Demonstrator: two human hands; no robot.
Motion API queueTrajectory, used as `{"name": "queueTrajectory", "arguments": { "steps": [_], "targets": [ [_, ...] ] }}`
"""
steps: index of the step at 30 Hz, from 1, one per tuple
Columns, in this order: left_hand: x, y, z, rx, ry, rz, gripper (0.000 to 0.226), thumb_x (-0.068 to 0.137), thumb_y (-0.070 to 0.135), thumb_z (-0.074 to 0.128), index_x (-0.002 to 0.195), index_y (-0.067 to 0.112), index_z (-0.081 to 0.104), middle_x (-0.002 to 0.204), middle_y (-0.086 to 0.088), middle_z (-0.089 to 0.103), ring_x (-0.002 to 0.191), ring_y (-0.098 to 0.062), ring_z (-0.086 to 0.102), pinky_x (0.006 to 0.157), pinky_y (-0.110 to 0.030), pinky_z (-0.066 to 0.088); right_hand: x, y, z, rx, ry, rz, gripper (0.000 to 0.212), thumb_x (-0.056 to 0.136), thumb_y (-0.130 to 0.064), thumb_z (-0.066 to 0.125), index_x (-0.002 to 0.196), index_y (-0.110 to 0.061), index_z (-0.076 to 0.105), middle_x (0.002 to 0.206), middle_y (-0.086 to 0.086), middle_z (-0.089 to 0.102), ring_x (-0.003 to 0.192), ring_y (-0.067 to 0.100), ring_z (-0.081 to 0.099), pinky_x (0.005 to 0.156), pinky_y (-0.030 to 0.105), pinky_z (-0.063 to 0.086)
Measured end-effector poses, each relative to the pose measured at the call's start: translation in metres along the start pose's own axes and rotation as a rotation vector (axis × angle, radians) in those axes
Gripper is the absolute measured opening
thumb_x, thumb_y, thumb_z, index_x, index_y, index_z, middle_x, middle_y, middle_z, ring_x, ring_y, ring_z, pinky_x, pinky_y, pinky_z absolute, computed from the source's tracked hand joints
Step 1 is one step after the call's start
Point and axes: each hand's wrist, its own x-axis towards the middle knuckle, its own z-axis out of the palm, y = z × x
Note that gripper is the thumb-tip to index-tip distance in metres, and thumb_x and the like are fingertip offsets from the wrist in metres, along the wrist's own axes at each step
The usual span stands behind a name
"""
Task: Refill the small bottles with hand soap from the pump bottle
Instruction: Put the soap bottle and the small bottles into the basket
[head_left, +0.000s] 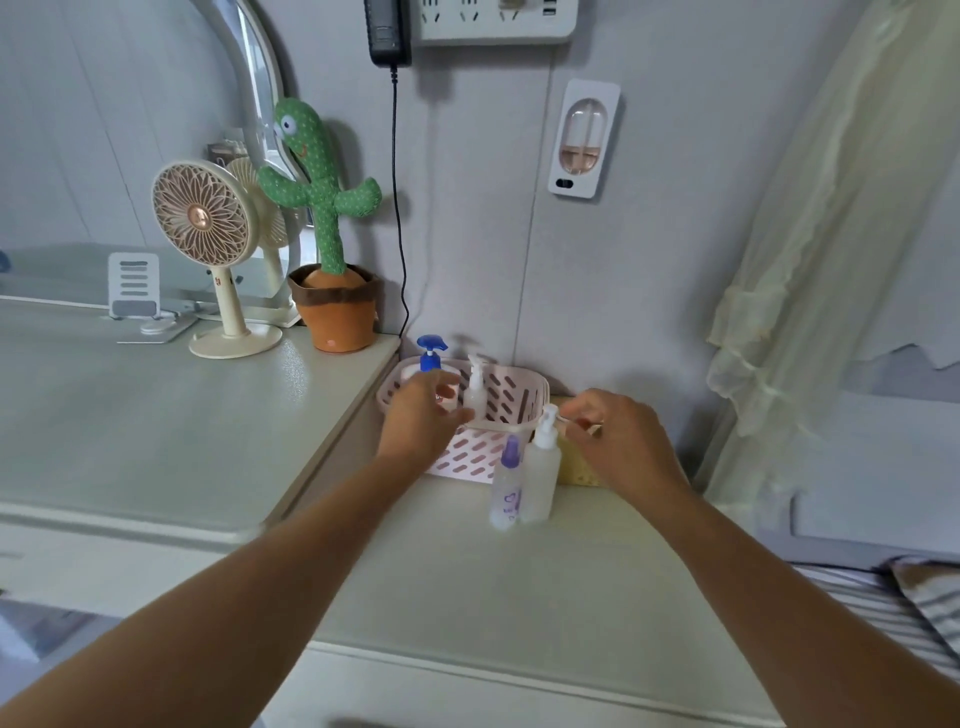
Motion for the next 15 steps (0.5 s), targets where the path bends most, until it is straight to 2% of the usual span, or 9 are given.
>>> {"name": "queueTrajectory", "arguments": {
  "steps": [3,6,8,13,15],
  "targets": [
    [-0.016,-0.001,0.015,0.036,-0.112,0.007,0.042,0.081,0.022,0.072,0.121,0.016,0.060,0.108,0.001,0.065,0.081,-0.007,0.058,0.061,-0.008,0.041,-0.015,0.008,-0.002,-0.013,-0.033,0.024,0.012,0.086,-0.027,0.061,0.095,-0.028,0.069,0.089,-0.005,0.070,0.083,0.019,0.064,0.078,0.036,0.053],
    [-0.024,0.007,0.026,0.006,-0.171,-0.017,0.043,0.081,0.020,0.072,0.122,0.014,0.060,0.110,-0.001,0.065,0.086,-0.011,0.061,0.071,-0.018,0.048,-0.024,0.015,0.000,-0.051,-0.064,0.030,0.013,0.088,-0.030,0.061,0.096,-0.023,0.068,0.090,-0.002,0.070,0.083,0.017,0.064,0.076,0.033,0.053],
    [-0.023,0.013,0.032,0.035,-0.194,-0.017,0.045,0.080,0.021,0.073,0.123,0.015,0.060,0.112,-0.001,0.064,0.091,-0.013,0.060,0.076,-0.022,0.046,-0.026,0.021,0.004,-0.046,-0.067,0.042,0.014,0.088,-0.030,0.062,0.097,-0.020,0.067,0.092,-0.001,0.070,0.082,0.016,0.064,0.077,0.033,0.054],
    [-0.021,0.018,0.049,0.107,-0.239,0.009,0.047,0.079,0.020,0.074,0.124,0.017,0.060,0.117,0.000,0.059,0.104,-0.015,0.056,0.081,-0.020,0.040,-0.024,0.027,0.009,-0.042,-0.090,0.054,0.013,0.085,-0.029,0.064,0.094,-0.020,0.065,0.086,-0.003,0.066,0.078,0.016,0.061,0.072,0.032,0.052],
    [-0.022,0.018,0.054,0.123,-0.242,0.026,0.037,0.079,0.019,0.074,0.115,0.016,0.064,0.110,0.002,0.059,0.099,-0.014,0.056,0.081,-0.020,0.040,-0.020,0.027,0.011,-0.076,-0.109,0.059,0.013,0.086,-0.030,0.064,0.093,-0.020,0.060,0.082,-0.003,0.063,0.075,0.015,0.058,0.065,0.027,0.045]
  ]
}}
